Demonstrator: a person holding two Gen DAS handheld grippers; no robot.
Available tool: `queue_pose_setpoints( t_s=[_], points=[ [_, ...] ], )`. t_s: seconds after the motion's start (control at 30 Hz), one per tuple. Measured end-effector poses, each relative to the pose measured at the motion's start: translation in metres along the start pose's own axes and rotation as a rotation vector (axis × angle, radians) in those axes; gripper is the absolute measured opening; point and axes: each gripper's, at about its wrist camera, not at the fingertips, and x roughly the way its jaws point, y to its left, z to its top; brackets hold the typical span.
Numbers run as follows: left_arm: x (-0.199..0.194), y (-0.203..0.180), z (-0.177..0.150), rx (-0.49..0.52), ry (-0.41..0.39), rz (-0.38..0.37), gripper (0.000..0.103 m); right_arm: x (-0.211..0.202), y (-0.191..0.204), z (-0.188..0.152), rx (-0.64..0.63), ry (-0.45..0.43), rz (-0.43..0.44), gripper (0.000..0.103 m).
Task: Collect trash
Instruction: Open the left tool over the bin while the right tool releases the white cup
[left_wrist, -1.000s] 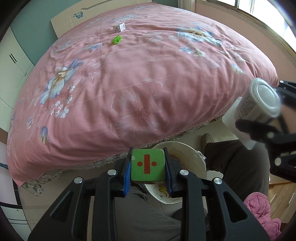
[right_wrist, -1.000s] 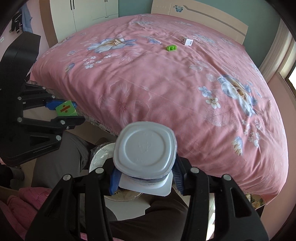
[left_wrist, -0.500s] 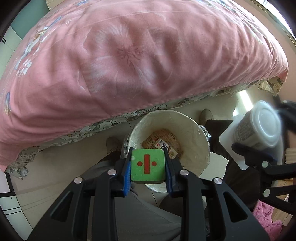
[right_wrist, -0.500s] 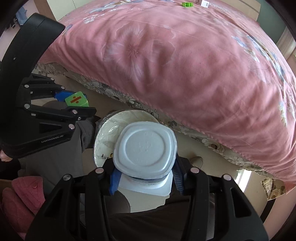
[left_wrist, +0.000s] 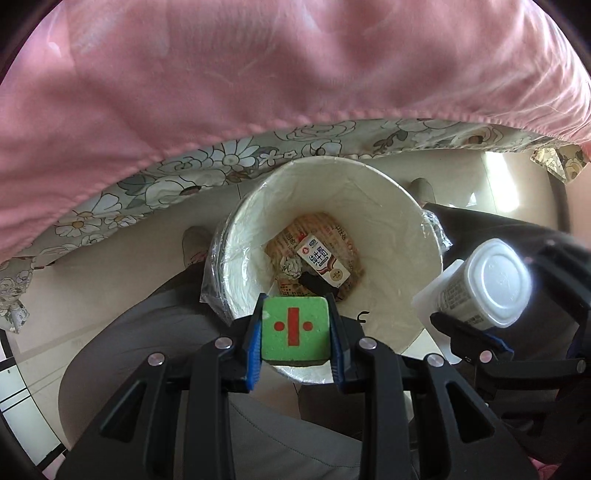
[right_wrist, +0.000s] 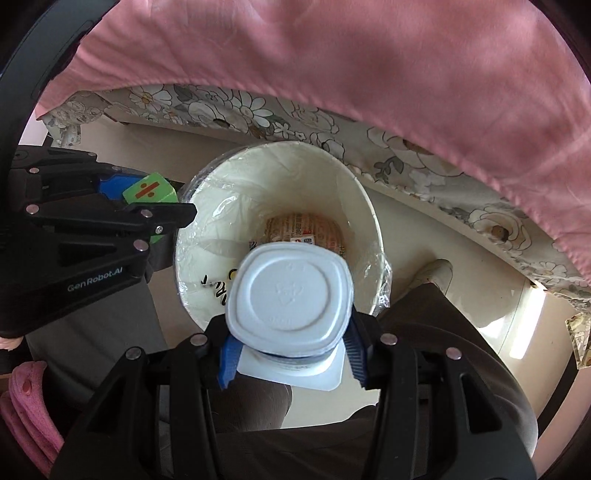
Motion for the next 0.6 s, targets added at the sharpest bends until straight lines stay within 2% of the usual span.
queue_pose_setpoints(
  t_s=[0.17,0.4,0.6],
  points=[
    [0.034,0.002,0.004,-0.032,0.059,-0.013,0.032,0.034,-0.004,0.002,0.050,0.055,0.024,0.049],
    [0.067,0.005,0.015,-0.085,0.098,-0.054,0.032,0.077,-0.004,0.006,0.128,0.137,0.042,0.049],
    [0.089,0.009,0.023,-0.139,0.124,-0.078,0.032,0.104,-0.001,0.009,0.163,0.173,0.055,0.049]
  ],
)
